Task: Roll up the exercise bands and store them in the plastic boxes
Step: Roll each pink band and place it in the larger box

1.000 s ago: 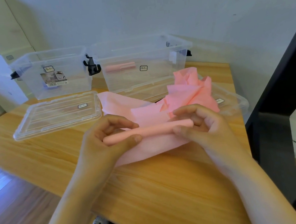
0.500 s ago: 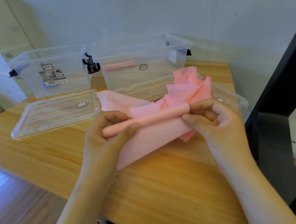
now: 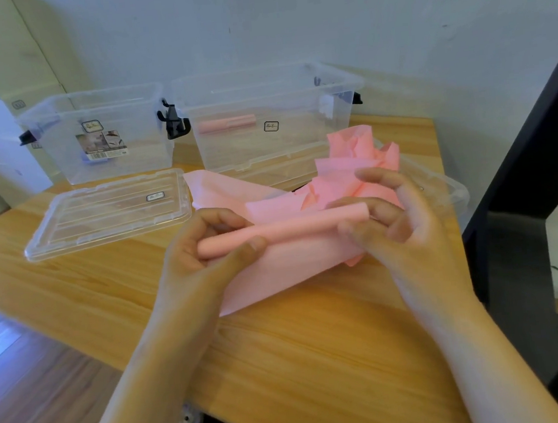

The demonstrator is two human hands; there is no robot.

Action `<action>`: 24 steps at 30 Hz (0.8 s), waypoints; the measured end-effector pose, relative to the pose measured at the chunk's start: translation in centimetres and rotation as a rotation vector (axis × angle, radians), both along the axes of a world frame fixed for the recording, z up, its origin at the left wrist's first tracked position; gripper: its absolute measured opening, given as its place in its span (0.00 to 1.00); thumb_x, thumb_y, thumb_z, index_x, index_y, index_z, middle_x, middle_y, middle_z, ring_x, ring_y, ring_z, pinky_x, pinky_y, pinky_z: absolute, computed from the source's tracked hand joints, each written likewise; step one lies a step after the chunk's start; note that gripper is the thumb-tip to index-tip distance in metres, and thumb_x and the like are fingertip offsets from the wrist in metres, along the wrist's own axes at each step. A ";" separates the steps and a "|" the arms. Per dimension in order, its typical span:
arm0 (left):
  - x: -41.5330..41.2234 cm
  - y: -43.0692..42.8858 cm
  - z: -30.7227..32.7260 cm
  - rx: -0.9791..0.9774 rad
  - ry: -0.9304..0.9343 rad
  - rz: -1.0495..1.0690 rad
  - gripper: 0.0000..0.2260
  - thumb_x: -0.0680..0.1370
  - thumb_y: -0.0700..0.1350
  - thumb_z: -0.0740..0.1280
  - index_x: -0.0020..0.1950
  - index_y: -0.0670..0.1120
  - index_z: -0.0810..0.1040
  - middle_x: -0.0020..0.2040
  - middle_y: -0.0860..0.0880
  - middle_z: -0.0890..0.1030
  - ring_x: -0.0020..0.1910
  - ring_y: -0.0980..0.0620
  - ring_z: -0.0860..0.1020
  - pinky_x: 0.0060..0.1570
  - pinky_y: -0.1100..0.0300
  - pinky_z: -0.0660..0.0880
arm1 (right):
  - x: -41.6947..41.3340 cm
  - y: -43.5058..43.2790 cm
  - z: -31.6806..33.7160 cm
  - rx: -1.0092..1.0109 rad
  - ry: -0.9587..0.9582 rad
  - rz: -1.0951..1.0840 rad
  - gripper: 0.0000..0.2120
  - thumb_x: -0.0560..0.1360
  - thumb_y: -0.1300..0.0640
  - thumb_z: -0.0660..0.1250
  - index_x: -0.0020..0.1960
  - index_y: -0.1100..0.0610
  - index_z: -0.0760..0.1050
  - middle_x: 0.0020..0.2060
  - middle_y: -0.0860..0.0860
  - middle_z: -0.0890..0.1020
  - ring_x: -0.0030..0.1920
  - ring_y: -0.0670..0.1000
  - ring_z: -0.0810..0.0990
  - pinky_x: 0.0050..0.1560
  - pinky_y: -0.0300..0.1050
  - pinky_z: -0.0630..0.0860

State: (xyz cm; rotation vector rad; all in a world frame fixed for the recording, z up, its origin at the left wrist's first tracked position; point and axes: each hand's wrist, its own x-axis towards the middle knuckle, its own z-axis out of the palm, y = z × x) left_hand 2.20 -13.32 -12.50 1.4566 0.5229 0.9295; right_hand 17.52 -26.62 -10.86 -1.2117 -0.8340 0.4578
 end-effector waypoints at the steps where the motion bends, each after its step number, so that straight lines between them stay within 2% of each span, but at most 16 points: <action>1: 0.0 0.0 0.0 0.001 0.002 -0.026 0.14 0.60 0.52 0.76 0.42 0.54 0.79 0.46 0.52 0.80 0.45 0.54 0.77 0.46 0.57 0.71 | -0.1 0.1 0.0 -0.006 -0.029 0.032 0.19 0.68 0.62 0.73 0.57 0.55 0.74 0.43 0.51 0.85 0.43 0.41 0.82 0.41 0.31 0.75; 4: -0.1 0.0 0.0 0.022 -0.009 -0.056 0.12 0.60 0.51 0.76 0.41 0.54 0.79 0.45 0.53 0.80 0.45 0.54 0.77 0.46 0.56 0.71 | -0.3 0.3 -0.1 -0.022 -0.127 0.048 0.11 0.66 0.61 0.75 0.46 0.57 0.79 0.36 0.42 0.82 0.38 0.38 0.78 0.38 0.28 0.71; 6: -0.1 0.0 0.1 0.078 -0.005 -0.044 0.11 0.61 0.51 0.76 0.40 0.55 0.78 0.44 0.56 0.80 0.45 0.56 0.77 0.46 0.57 0.71 | -0.2 0.3 -0.1 -0.032 -0.128 0.041 0.10 0.64 0.59 0.76 0.44 0.58 0.79 0.34 0.41 0.81 0.35 0.37 0.76 0.36 0.27 0.69; 8: -0.2 -0.1 0.2 0.143 0.003 -0.021 0.10 0.61 0.50 0.76 0.39 0.55 0.78 0.43 0.59 0.80 0.46 0.58 0.78 0.48 0.60 0.73 | -0.2 0.2 0.1 -0.051 -0.122 0.042 0.10 0.63 0.56 0.72 0.43 0.58 0.80 0.32 0.42 0.81 0.33 0.38 0.75 0.34 0.27 0.68; 12: -0.4 0.0 0.3 0.160 0.023 0.014 0.13 0.62 0.45 0.78 0.41 0.56 0.79 0.43 0.58 0.81 0.46 0.58 0.78 0.47 0.62 0.73 | -0.3 0.5 0.1 -0.054 -0.108 0.050 0.10 0.63 0.57 0.72 0.43 0.59 0.80 0.32 0.44 0.80 0.32 0.38 0.75 0.32 0.28 0.69; 15: -0.5 0.0 0.4 0.059 0.017 -0.061 0.14 0.61 0.52 0.76 0.45 0.57 0.80 0.44 0.56 0.82 0.45 0.59 0.79 0.44 0.67 0.75 | -0.2 0.4 0.0 -0.030 -0.089 0.060 0.10 0.63 0.58 0.73 0.43 0.58 0.80 0.34 0.45 0.81 0.35 0.41 0.76 0.35 0.29 0.71; 18: -0.6 0.0 0.6 -0.020 0.039 -0.095 0.13 0.62 0.54 0.75 0.45 0.56 0.81 0.44 0.55 0.82 0.42 0.58 0.79 0.42 0.62 0.74 | 0.0 0.4 -0.2 -0.033 -0.101 0.064 0.09 0.63 0.61 0.77 0.41 0.53 0.80 0.35 0.43 0.81 0.36 0.41 0.76 0.37 0.30 0.71; 20: -0.5 -0.2 0.7 -0.044 0.045 -0.128 0.10 0.64 0.50 0.76 0.43 0.55 0.81 0.43 0.54 0.83 0.40 0.57 0.79 0.39 0.61 0.73 | 0.2 0.3 -0.2 -0.030 -0.118 0.076 0.10 0.64 0.65 0.75 0.41 0.52 0.80 0.36 0.43 0.82 0.37 0.41 0.77 0.39 0.31 0.72; 22: -0.4 -0.2 0.7 -0.035 0.020 -0.132 0.07 0.67 0.44 0.74 0.40 0.55 0.81 0.42 0.54 0.84 0.40 0.57 0.80 0.39 0.63 0.76 | 0.3 0.2 -0.2 -0.039 -0.120 0.086 0.14 0.66 0.70 0.74 0.46 0.54 0.79 0.39 0.46 0.83 0.41 0.43 0.80 0.42 0.35 0.75; 24: -0.4 -0.1 0.8 0.010 -0.027 -0.116 0.09 0.66 0.40 0.73 0.38 0.54 0.81 0.43 0.54 0.84 0.43 0.57 0.80 0.41 0.66 0.76 | 0.4 0.1 0.1 -0.057 -0.053 0.107 0.19 0.65 0.70 0.73 0.52 0.55 0.77 0.40 0.50 0.84 0.43 0.46 0.81 0.44 0.39 0.78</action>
